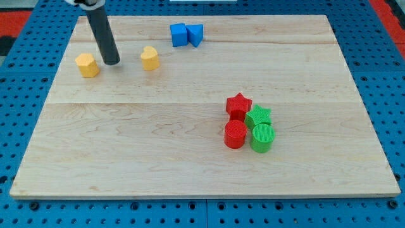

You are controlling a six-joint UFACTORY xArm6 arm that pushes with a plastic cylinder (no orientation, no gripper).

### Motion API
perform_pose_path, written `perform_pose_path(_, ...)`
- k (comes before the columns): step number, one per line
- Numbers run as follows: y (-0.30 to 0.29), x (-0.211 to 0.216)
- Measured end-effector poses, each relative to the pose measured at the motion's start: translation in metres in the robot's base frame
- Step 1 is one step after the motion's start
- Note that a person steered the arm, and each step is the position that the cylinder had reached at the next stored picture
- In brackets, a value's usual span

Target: Push the yellow heart closer to the yellow hexagon

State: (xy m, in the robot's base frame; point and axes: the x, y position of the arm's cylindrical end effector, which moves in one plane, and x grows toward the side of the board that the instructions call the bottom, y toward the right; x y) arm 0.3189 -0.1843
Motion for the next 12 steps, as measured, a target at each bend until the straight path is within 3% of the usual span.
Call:
perform_pose_path(2, -0.016, 0.034)
perform_pose_path(6, 0.002, 0.028)
perform_pose_path(7, 0.003, 0.066)
perform_pose_path(9, 0.104, 0.082)
perform_pose_path(11, 0.120, 0.077)
perform_pose_path(12, 0.165, 0.076)
